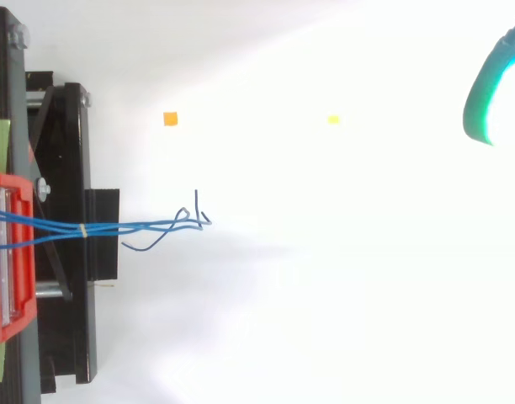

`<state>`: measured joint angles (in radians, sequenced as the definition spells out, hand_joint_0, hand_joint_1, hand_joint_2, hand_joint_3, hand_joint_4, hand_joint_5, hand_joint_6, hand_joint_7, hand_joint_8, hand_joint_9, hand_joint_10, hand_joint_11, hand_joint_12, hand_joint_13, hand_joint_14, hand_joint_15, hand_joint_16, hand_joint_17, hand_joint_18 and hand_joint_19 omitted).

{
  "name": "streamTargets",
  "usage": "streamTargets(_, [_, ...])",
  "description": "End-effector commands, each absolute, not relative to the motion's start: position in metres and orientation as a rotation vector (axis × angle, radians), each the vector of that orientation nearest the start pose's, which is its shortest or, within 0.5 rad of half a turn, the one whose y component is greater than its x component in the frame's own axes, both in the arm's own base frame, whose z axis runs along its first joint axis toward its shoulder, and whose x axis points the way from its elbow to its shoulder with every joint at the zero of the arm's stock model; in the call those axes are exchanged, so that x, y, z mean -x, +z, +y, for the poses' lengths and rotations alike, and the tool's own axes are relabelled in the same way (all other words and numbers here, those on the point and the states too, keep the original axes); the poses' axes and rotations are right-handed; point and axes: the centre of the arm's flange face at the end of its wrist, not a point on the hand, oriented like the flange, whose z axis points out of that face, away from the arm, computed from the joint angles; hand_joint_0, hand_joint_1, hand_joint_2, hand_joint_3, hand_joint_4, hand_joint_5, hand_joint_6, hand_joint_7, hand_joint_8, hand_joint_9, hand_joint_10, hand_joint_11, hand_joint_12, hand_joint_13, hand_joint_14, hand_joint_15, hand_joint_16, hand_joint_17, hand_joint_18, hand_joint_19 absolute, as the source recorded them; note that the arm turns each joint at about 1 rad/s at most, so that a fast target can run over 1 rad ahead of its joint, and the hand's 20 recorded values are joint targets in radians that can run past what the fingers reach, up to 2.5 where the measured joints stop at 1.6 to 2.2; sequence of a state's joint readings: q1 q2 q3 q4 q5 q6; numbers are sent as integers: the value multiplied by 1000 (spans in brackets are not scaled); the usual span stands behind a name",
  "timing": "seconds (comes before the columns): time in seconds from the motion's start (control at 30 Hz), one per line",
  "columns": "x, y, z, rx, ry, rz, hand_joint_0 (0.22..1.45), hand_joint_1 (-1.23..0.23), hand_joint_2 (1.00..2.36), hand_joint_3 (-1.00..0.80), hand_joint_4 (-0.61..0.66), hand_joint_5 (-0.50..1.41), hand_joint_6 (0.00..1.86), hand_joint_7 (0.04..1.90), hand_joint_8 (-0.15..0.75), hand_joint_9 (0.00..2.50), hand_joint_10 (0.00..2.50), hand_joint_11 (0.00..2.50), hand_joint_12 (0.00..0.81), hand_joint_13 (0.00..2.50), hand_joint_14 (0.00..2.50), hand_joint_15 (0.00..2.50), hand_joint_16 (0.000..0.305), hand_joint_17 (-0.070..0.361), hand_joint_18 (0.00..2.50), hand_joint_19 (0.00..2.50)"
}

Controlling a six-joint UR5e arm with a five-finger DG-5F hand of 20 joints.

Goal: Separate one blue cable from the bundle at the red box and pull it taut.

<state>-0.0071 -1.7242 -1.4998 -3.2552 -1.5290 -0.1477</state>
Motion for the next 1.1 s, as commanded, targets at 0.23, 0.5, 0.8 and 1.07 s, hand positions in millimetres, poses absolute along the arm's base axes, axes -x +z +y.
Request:
streamTargets(0.23, [-570, 407, -129, -1182, 965, 1350, 554, -586, 1003, -459, 206, -206, 503, 860, 288, 593, 12, 409, 366, 546, 13, 325, 47, 106, 370, 467])
streamTargets(0.5, [-605, 378, -119, -1138, 974, 1283, 559, -581, 1003, -455, 209, -203, 503, 864, 287, 617, 13, 422, 364, 575, 13, 341, 47, 105, 393, 481])
streamTargets(0.8, [-623, 344, -108, -1161, 939, 1295, 561, -580, 1003, -455, 210, -201, 503, 862, 285, 624, 13, 430, 366, 589, 14, 350, 47, 105, 402, 491])
streamTargets(1.07, [-636, 324, -104, -1158, 925, 1271, 562, -580, 1003, -453, 209, -200, 503, 864, 286, 632, 15, 443, 366, 609, 14, 372, 47, 105, 407, 507])
